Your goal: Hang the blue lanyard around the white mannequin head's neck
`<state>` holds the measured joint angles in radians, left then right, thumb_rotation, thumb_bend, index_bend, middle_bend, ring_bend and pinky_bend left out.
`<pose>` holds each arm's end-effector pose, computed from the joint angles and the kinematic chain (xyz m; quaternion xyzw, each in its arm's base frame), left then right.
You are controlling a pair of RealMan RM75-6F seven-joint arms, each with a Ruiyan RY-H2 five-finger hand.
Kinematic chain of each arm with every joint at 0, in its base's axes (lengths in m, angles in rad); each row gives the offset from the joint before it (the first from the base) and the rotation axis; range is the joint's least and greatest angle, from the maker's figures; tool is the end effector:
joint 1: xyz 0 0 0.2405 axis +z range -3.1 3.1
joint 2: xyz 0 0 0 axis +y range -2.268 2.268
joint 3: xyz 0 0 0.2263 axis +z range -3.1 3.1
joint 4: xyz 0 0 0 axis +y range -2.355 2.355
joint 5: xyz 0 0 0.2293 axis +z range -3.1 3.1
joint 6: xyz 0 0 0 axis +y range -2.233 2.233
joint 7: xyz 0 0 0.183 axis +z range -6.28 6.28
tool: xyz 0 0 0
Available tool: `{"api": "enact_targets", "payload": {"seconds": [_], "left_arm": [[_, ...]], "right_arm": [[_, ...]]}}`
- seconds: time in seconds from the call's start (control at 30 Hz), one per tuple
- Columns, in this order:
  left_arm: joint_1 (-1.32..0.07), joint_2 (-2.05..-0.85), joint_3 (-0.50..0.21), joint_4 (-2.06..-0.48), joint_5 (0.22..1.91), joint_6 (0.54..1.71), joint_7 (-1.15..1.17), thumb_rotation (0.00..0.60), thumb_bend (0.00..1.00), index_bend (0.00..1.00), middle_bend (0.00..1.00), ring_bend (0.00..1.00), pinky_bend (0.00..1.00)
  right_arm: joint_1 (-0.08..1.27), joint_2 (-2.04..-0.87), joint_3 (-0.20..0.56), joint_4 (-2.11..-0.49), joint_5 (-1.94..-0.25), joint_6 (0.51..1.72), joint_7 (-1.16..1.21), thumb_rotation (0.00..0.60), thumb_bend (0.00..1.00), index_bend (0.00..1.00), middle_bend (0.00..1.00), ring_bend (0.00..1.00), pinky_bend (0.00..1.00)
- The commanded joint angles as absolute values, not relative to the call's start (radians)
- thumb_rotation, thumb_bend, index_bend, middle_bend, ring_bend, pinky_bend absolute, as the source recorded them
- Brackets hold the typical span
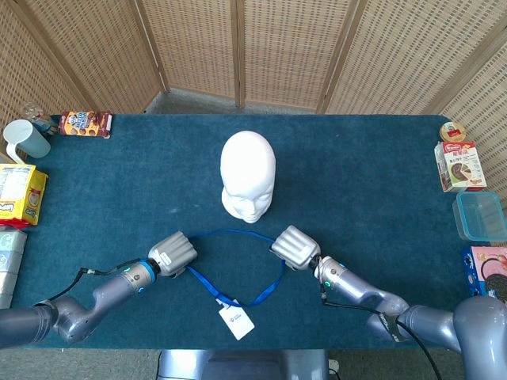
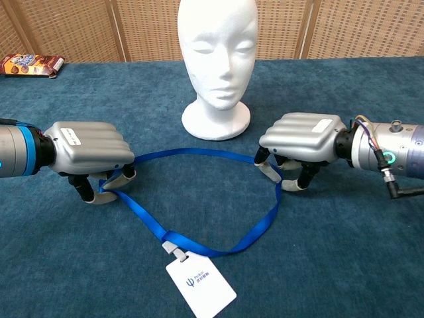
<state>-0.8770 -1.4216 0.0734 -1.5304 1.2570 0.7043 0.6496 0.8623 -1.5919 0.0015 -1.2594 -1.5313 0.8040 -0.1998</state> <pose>-0.1455 0.3086 -0.0883 -0.9267 -0.1341 -0.1578 0.3137 -0.1164 -0.3390 -0.1040 0.8895 -0.1915 0.2891 0.2978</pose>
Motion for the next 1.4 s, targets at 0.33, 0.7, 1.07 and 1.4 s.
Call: {"api": "enact_targets", "payload": {"seconds": [0.33,0.7,1.07,1.4], "left_arm": [[-0.869,-1.413,0.069,-1.540,1.266,0.733,0.617,0.493,0.46,0.66,1.00,1.00,1.00],[-0.827,-1.323,0.038,-1.635,1.355,0.851,0.486,0.492,0.46,0.66,1.00,1.00,1.00],[-0.817,-1.209,-0.012,-1.758,1.417,0.929,0.436,0.493,0.46,0.66,1.00,1.00,1.00],[-0.796,-1.088,-0.077,-1.873,1.455,1.017,0.384,0.493,0.47,0.66,1.00,1.00,1.00]], "right_arm": [[0.844,-1.586,0.006,-1.268,-1.522,0.828,-0.179,0.600,0.46,0.72,1.00,1.00,1.00],[0.789,-1.495,0.035,-1.396,-1.503,0.924,-0.101,0.600,0.46,0.73,1.00,1.00,1.00],[0.764,-1.367,0.084,-1.556,-1.498,0.992,-0.049,0.600,0.46,0.73,1.00,1.00,1.00],[0.754,-1.227,0.156,-1.688,-1.472,1.032,0.008,0.600,0.46,0.74,1.00,1.00,1.00]]}}
